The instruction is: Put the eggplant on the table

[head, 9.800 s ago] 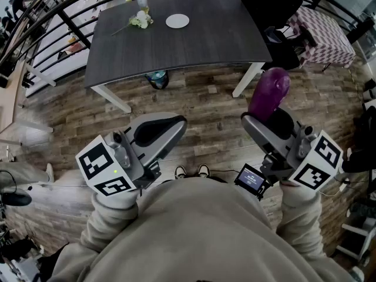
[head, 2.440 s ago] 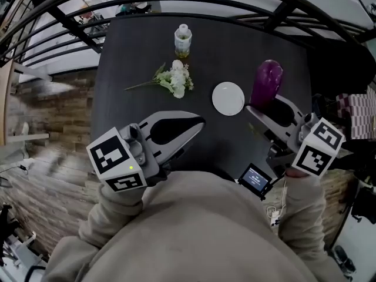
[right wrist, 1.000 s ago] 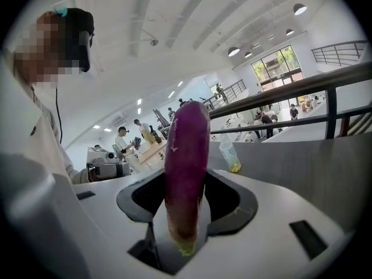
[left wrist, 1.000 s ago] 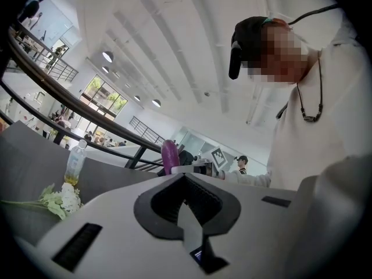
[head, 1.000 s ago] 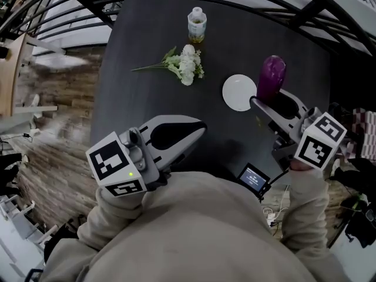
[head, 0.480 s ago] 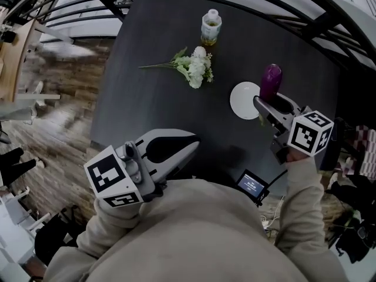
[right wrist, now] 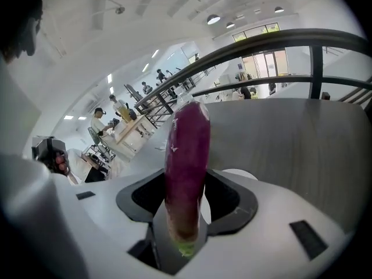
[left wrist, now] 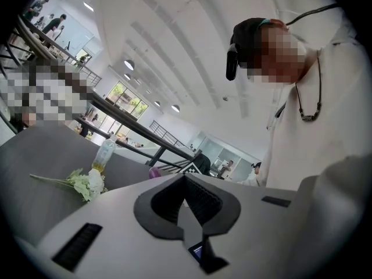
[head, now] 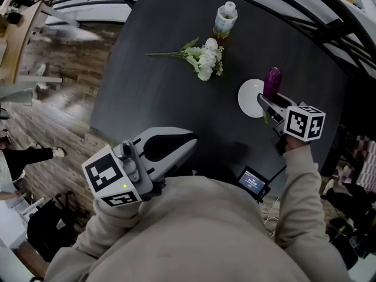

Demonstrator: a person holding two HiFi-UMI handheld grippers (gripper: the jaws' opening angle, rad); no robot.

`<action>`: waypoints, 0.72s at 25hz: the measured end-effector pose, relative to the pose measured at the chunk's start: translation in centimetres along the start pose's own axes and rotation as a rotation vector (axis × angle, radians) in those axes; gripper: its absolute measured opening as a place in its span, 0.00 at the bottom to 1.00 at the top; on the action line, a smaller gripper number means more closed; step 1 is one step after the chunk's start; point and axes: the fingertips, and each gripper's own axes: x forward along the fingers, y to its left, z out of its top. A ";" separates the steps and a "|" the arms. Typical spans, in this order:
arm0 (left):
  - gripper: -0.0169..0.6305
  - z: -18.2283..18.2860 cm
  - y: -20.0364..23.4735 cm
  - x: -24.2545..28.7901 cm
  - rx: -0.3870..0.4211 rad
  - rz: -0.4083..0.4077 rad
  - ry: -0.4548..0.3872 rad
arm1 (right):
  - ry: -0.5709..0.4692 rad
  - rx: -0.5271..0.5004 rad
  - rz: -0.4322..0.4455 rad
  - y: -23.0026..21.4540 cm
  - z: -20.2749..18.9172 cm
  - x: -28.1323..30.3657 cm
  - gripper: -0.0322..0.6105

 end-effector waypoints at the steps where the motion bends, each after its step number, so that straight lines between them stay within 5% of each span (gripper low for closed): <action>1: 0.03 -0.1 0.1 -0.1 -0.004 0.005 -0.002 | 0.008 0.001 -0.003 -0.3 -0.2 0.4 0.38; 18: 0.03 -1.4 1.1 -0.9 -0.050 0.055 -0.020 | 0.139 0.003 -0.078 -4.5 -2.9 4.6 0.38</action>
